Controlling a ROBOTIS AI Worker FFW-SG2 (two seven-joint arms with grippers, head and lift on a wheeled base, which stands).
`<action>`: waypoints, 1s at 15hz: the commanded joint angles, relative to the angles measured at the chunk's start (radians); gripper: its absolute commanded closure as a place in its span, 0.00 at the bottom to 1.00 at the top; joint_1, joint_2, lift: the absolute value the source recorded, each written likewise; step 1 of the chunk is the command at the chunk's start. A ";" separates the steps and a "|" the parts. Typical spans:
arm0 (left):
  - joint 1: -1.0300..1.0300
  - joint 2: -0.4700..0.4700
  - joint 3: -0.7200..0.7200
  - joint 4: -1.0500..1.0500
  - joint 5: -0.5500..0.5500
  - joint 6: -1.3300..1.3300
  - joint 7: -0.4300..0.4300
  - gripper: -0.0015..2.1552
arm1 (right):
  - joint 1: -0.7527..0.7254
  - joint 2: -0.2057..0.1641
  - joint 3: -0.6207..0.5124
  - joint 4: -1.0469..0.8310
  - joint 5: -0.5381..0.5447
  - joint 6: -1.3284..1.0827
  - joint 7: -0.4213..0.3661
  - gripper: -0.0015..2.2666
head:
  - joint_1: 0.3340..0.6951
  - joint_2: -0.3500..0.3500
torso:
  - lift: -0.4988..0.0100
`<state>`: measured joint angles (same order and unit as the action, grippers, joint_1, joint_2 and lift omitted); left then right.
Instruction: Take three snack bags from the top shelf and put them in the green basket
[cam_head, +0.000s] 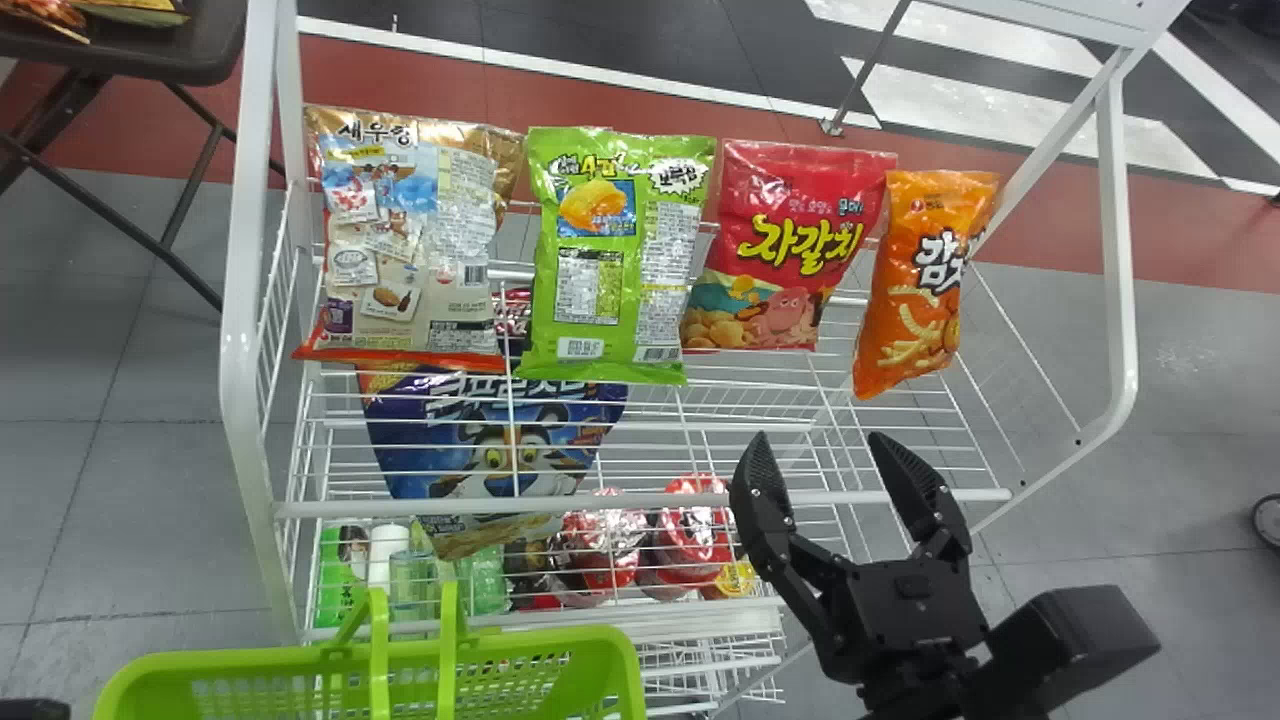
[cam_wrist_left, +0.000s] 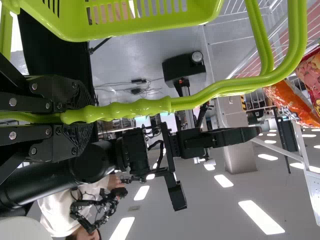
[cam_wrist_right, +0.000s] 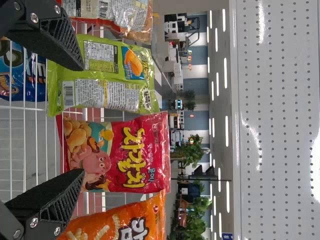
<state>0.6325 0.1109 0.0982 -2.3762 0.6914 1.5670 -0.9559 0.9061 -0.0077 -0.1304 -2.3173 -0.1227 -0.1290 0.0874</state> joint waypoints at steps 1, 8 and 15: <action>0.004 0.000 0.000 0.000 0.000 0.004 -0.001 0.82 | 0.004 0.000 0.000 -0.002 0.000 -0.004 0.000 0.04 | 1.00 0.00 | 0.89; 0.006 -0.004 -0.002 0.003 -0.001 0.004 -0.001 0.82 | 0.010 0.000 0.000 -0.008 -0.005 0.000 0.000 0.03 | 1.00 0.00 | 0.89; 0.009 -0.004 -0.005 0.012 0.000 0.004 -0.024 0.82 | -0.101 -0.002 0.023 0.006 -0.005 0.122 0.028 0.04 | 1.00 0.00 | 0.89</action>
<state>0.6395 0.1072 0.0964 -2.3648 0.6918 1.5671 -0.9803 0.8706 -0.0087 -0.1201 -2.3182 -0.1285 -0.0908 0.1048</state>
